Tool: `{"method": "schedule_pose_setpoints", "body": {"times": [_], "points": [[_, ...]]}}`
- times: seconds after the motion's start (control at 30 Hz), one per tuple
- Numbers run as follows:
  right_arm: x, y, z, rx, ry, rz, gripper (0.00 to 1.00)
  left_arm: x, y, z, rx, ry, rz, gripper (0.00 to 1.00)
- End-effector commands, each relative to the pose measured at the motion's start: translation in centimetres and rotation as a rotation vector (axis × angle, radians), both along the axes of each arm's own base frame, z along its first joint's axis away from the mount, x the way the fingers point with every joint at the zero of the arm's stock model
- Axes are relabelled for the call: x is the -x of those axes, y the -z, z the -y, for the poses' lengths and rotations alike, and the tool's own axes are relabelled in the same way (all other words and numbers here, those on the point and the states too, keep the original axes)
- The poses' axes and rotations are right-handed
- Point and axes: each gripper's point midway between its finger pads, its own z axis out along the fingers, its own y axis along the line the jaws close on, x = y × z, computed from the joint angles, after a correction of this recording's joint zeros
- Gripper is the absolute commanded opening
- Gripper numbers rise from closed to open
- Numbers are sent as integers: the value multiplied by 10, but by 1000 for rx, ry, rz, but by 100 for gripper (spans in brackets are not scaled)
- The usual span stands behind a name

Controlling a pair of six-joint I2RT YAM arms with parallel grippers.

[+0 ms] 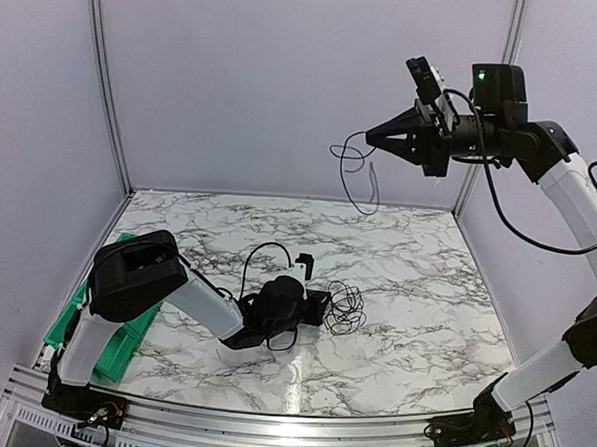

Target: Untangle the cables

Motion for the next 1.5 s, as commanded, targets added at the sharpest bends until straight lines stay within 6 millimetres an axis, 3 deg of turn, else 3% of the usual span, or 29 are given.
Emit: {"method": "schedule_pose_setpoints", "body": {"times": [0.0, 0.13, 0.23, 0.43, 0.6, 0.7, 0.87, 0.93, 1.07, 1.23, 1.47], "points": [[-9, 38, 3, 38, 28, -83, 0, 4, -41, -7, 69, 9, 56, 19], [-13, 72, 9, 66, 67, -118, 0, 12, -67, -26, 114, -7, 65, 35], [-12, 86, 16, 73, 95, -113, 0, 19, -86, -44, 137, -27, 78, 44], [-14, 121, 20, 101, 133, -131, 0, 36, -123, -81, 143, -33, 136, 51], [-21, 157, 20, 135, 148, -154, 0, 46, -125, -124, 13, -92, 158, 54], [-27, 175, 17, 149, 148, -164, 0, 62, -139, -135, -18, -16, 215, 54], [-35, 205, 9, 174, 127, -210, 0, 95, -179, -122, -6, 196, 350, 56], [-36, 215, 5, 196, 112, -222, 0, 100, -194, -113, -3, 246, 382, 56], [-30, 221, 0, 202, 75, -249, 0, 100, -196, -88, -44, 333, 379, 56], [-17, 221, -6, 195, 27, -257, 0, 91, -184, -53, -90, 393, 346, 53], [-5, 224, -12, 203, -16, -261, 0, 71, -177, -33, -93, 368, 317, 39]]}}
